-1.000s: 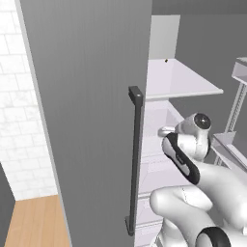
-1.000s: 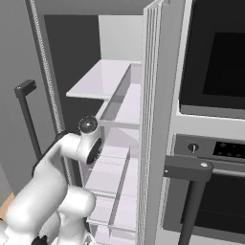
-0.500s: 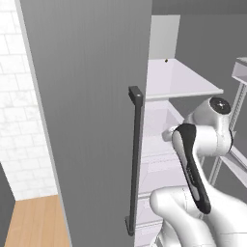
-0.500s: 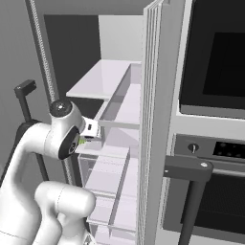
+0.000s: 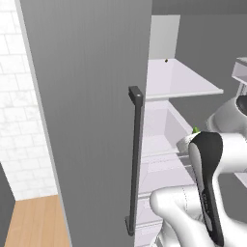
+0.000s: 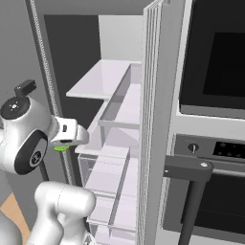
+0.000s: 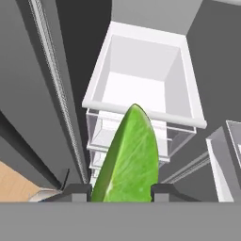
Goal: Grab a lemon wedge from the fridge and one ice cube from the ice bowl, and put them in the glass of lemonade.
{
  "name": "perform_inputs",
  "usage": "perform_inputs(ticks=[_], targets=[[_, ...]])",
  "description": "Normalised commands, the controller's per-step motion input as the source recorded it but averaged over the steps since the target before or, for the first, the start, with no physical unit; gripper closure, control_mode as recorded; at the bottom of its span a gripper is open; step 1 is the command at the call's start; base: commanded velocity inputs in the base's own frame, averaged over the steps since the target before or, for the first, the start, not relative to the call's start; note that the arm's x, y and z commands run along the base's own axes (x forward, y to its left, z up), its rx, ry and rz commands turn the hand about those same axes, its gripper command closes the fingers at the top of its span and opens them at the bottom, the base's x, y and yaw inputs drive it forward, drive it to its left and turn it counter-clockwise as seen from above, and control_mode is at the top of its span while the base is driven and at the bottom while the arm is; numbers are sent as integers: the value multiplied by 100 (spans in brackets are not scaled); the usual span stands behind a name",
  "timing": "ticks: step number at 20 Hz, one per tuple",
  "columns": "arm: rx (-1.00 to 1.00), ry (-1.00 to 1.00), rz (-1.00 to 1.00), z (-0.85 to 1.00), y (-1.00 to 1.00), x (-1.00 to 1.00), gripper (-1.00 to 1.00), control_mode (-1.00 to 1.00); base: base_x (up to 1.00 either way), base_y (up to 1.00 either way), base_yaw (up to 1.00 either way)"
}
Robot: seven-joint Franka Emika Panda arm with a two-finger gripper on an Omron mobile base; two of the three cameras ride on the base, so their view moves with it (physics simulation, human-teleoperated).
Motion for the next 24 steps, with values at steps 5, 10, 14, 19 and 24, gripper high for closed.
perform_inputs(ticks=[5,10,14,19,24], targets=[[0,-1,1,6,2,-13,100,-100,0,0,0],[0,0,0,0,0,0,100,-100,0,0,0],[0,-2,0,0,0,-63,100,-100,0,0,0],[0,0,0,0,1,-51,100,-100,0,0,0],[0,0,0,0,0,-10,100,100,-80,0,-4]])
